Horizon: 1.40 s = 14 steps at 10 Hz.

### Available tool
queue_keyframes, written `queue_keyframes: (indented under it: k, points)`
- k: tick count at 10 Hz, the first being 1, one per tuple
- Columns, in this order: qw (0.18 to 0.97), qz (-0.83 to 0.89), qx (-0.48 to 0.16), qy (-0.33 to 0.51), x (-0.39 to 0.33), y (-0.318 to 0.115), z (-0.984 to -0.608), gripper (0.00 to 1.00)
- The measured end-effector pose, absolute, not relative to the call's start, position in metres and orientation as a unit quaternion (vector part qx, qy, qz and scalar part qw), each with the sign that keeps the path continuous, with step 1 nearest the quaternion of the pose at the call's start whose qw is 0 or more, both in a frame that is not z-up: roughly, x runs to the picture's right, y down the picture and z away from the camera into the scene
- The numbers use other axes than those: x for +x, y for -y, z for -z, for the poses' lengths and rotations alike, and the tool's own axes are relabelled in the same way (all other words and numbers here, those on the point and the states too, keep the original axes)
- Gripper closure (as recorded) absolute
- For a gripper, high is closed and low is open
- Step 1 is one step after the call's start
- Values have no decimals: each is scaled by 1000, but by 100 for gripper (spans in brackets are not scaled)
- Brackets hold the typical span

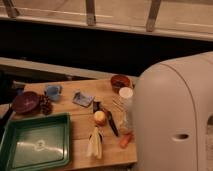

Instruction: Place pepper in purple bowl

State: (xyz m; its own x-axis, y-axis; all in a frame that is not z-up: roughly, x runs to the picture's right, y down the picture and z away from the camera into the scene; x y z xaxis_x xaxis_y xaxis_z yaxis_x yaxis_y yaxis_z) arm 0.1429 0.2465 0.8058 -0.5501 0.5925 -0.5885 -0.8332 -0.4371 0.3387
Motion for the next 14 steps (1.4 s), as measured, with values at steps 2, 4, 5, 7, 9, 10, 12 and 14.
queue_keyframes:
  k: [2, 4, 5, 7, 9, 10, 12, 14]
  points:
    - [428, -822, -198, -319, 146, -252, -806, 20]
    - [425, -820, -202, -326, 147, -257, -807, 33]
    - [424, -819, -205, -327, 147, -259, -807, 44]
    - [421, -820, -208, -328, 147, -260, -807, 65]
    - [416, -821, -212, -327, 147, -260, -807, 83]
    - [416, -821, -215, -326, 146, -259, -808, 94]
    - [416, -820, -215, -330, 148, -262, -806, 100]
    - [415, -820, -214, -330, 150, -262, -805, 100]
